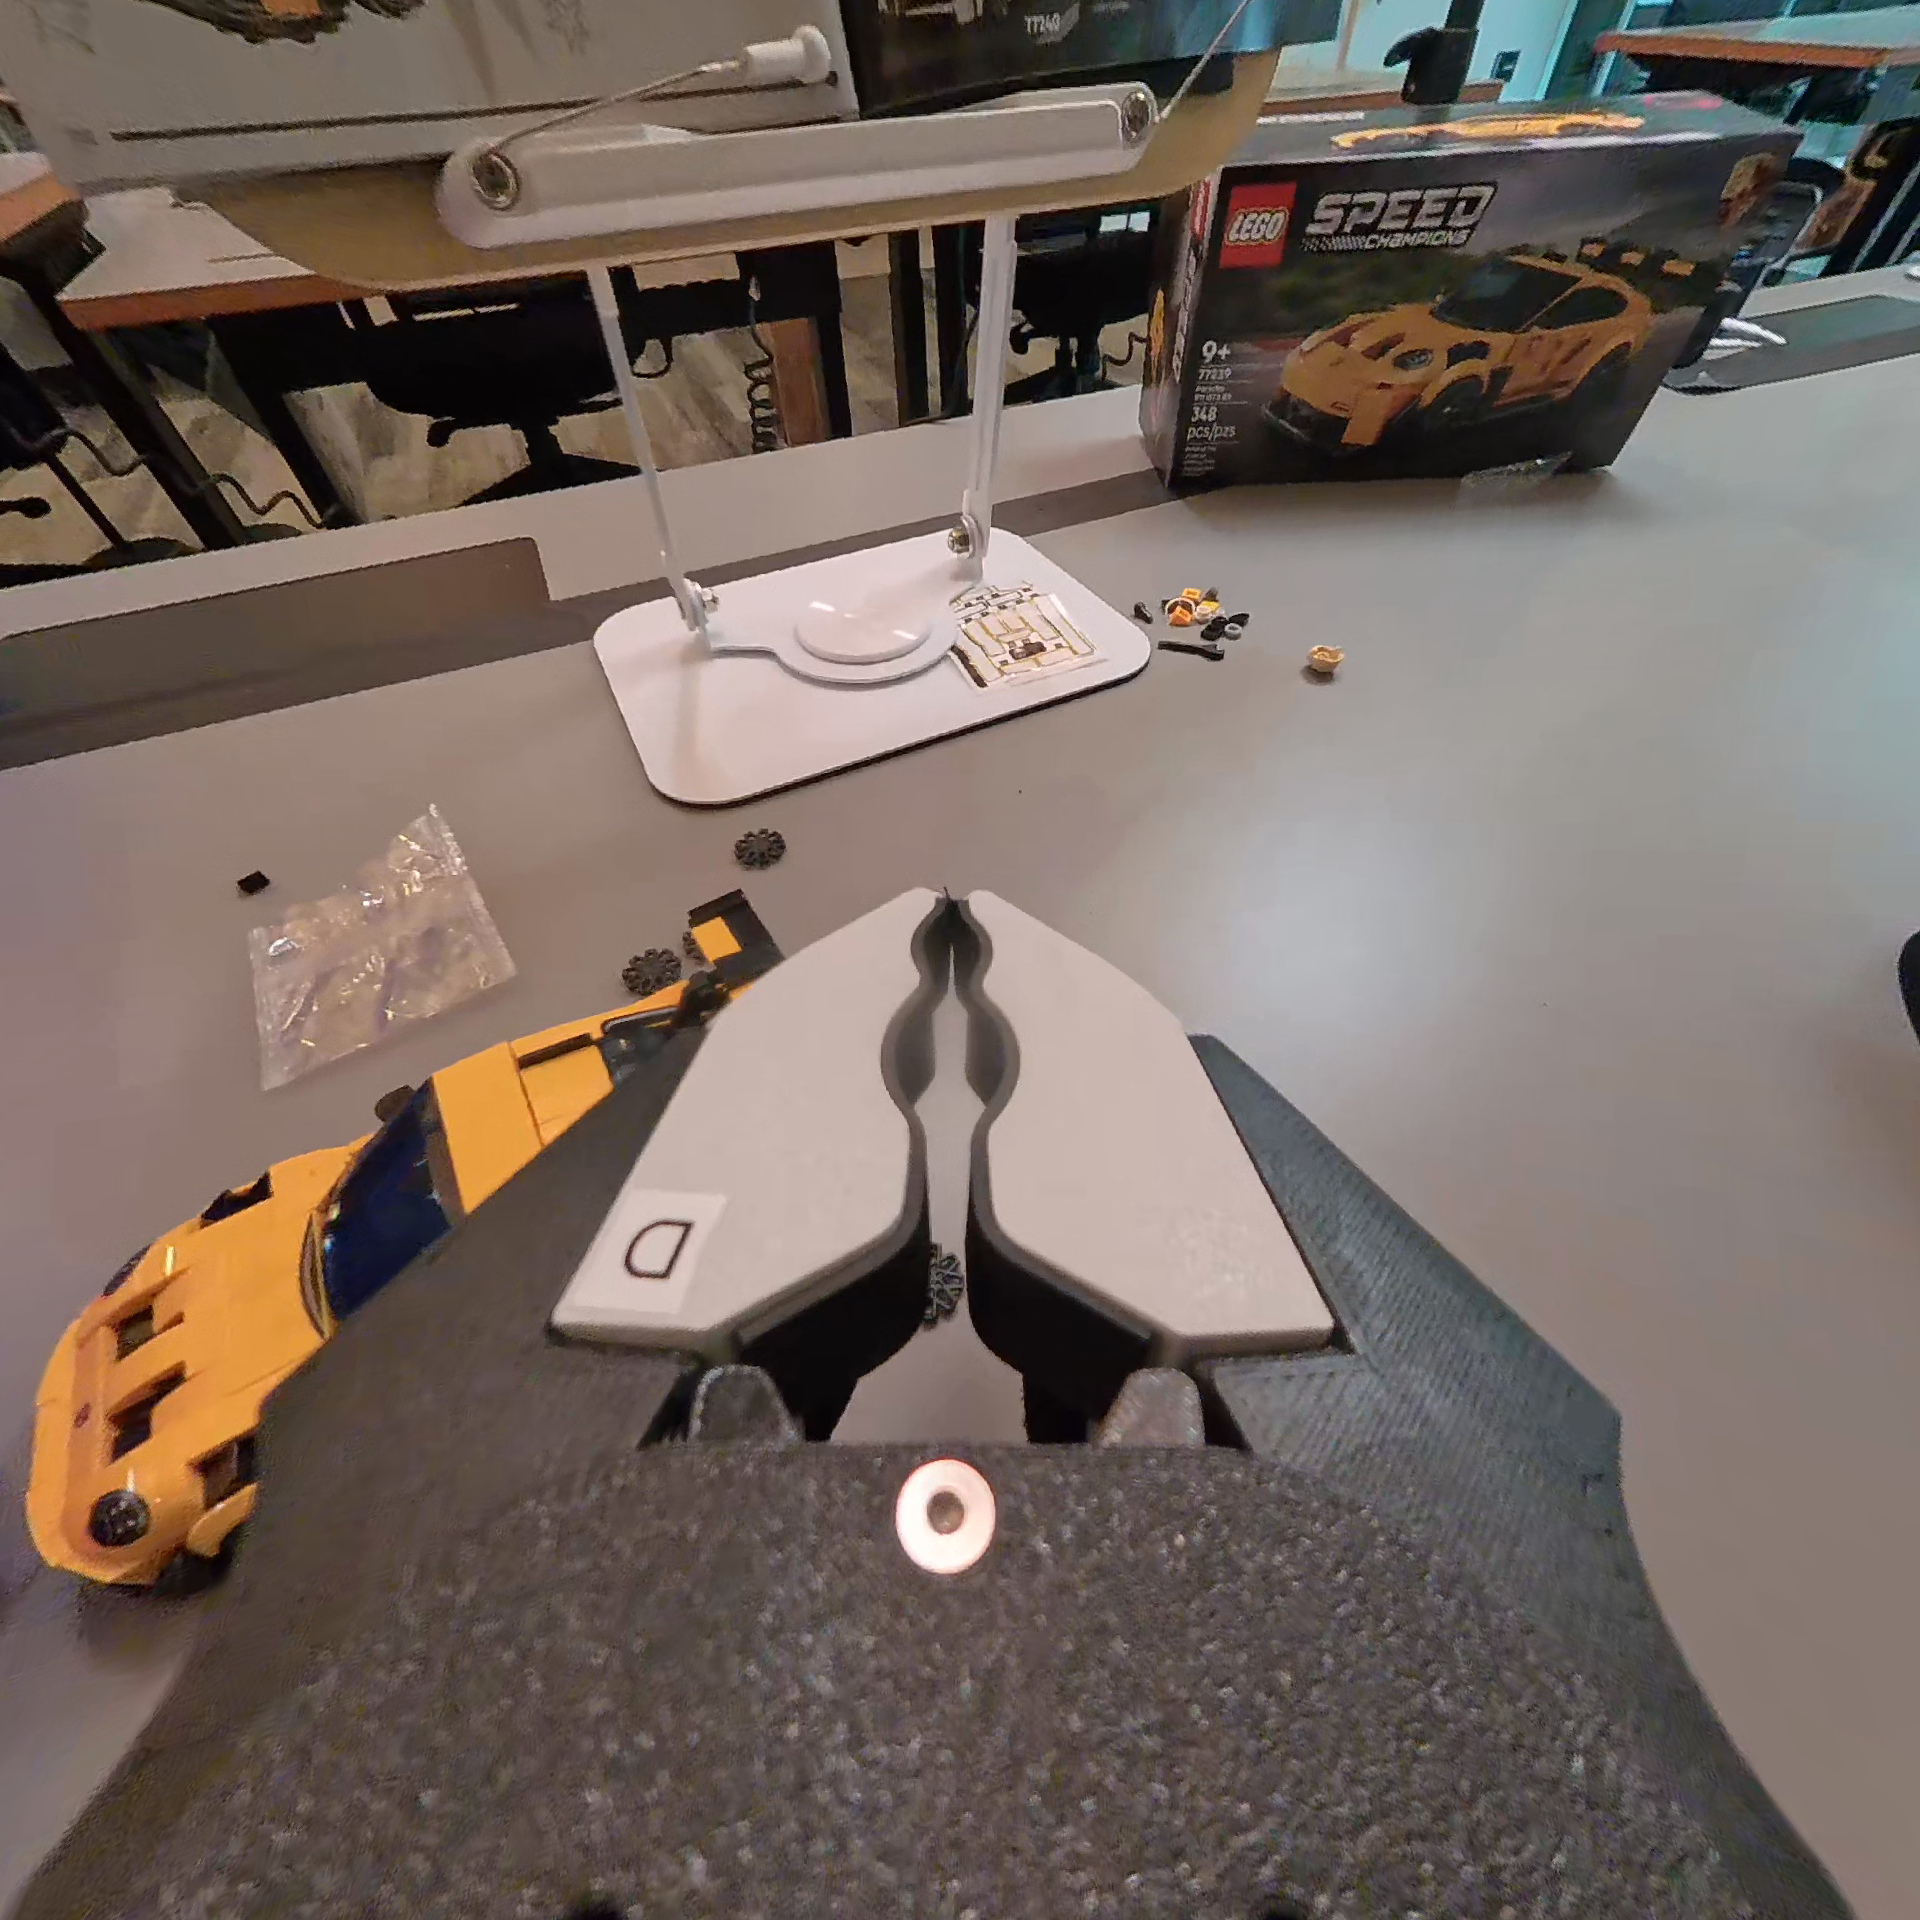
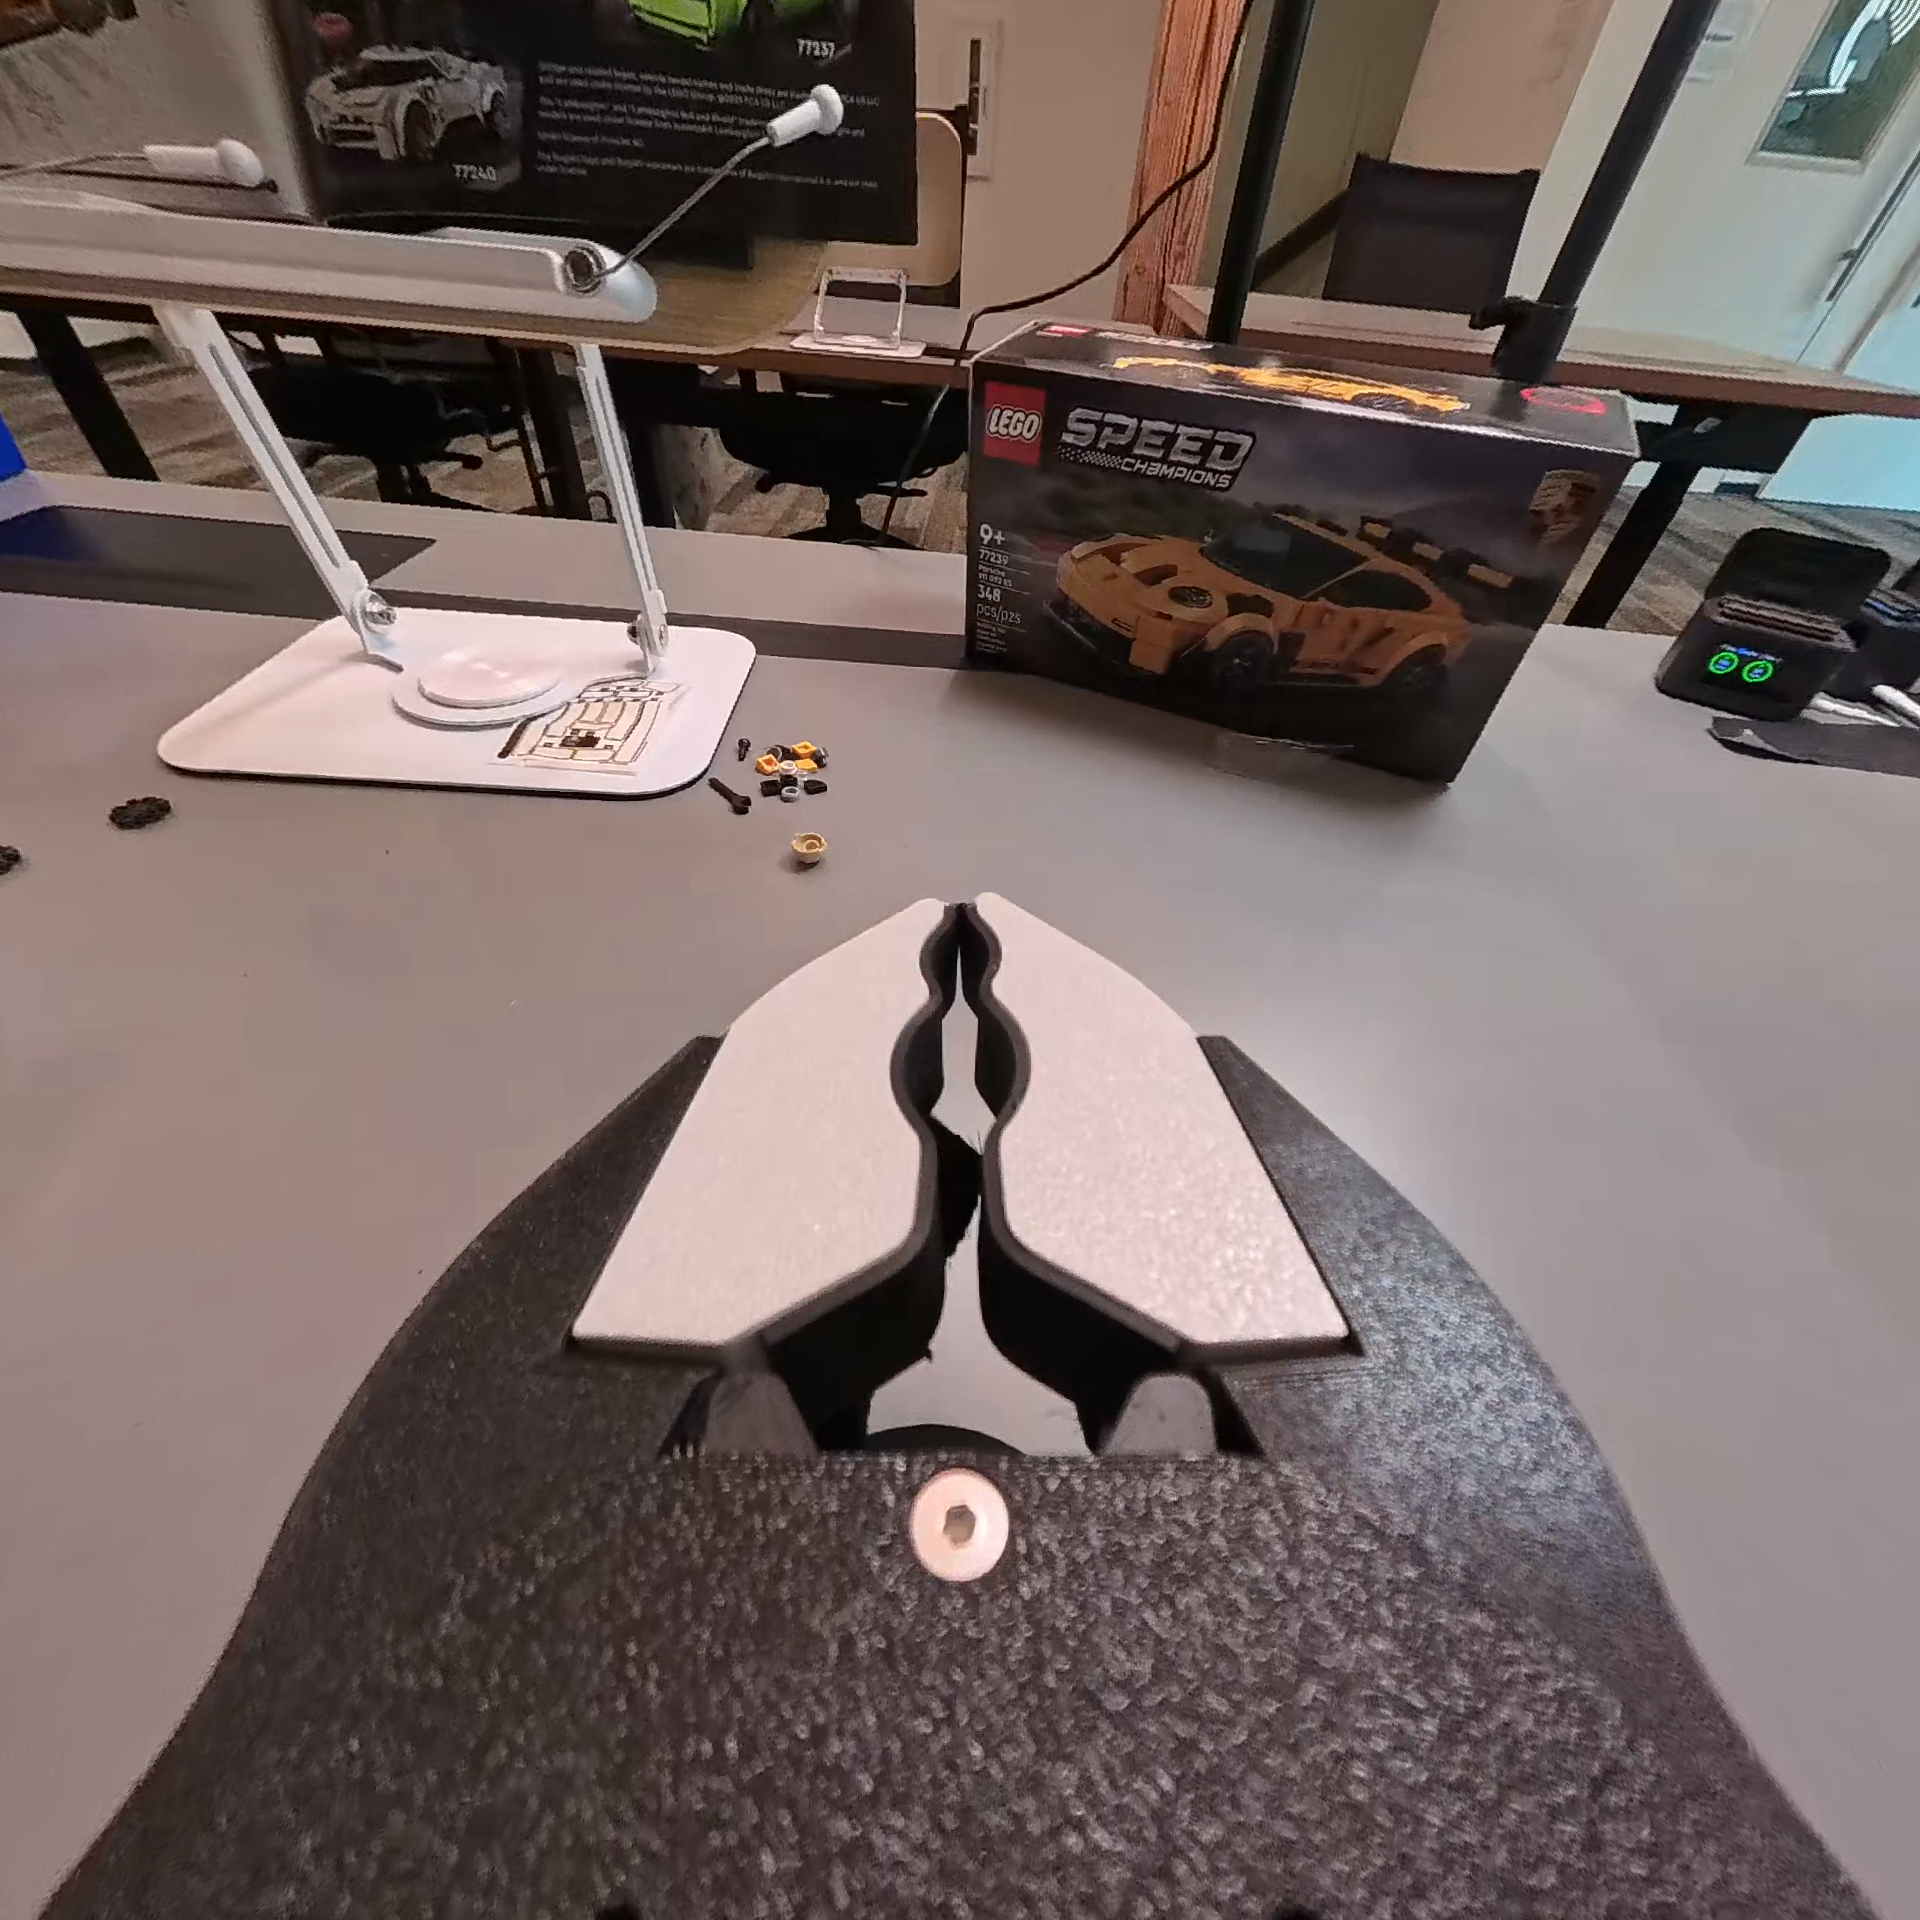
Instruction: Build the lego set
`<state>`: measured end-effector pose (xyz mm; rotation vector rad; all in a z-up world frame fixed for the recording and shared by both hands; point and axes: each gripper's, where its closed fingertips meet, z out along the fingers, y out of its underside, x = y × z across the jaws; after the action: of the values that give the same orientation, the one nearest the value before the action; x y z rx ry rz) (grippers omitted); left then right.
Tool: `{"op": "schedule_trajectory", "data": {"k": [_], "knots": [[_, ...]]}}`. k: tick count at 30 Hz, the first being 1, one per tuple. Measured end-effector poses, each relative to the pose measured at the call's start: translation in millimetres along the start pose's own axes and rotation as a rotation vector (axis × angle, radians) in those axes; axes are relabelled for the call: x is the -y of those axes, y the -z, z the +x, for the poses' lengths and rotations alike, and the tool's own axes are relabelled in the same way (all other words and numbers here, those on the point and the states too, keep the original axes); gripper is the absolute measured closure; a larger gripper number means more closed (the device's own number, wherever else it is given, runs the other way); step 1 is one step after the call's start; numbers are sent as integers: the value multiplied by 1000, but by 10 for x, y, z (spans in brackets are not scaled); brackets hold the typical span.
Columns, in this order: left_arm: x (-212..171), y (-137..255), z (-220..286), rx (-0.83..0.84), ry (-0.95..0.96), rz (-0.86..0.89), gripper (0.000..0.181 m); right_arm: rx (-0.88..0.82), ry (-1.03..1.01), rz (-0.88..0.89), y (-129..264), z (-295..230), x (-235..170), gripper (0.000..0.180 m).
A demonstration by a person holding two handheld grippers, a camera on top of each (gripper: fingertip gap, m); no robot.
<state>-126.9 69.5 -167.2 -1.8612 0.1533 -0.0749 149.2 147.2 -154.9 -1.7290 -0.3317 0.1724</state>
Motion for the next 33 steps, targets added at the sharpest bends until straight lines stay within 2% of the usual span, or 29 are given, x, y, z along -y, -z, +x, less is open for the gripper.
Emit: {"op": "schedule_trajectory", "data": {"k": [14, 26, 29, 33], "knots": [[-15, 4, 3, -17, 93, 6, 181, -13, 6, -24, -34, 26, -54, 180], [-2, -1, -31, 27, 36, 27, 181, 1, 27, -18, -20, -19, -55, 180], [-7, -16, -44, 48, 17, 18, 181, 43, 54, 13, -7, -123, -6, 180], [-118, -69, 12, 91, -67, -71, 181, 194, 154, 45, 74, -519, 15, 180]]}}
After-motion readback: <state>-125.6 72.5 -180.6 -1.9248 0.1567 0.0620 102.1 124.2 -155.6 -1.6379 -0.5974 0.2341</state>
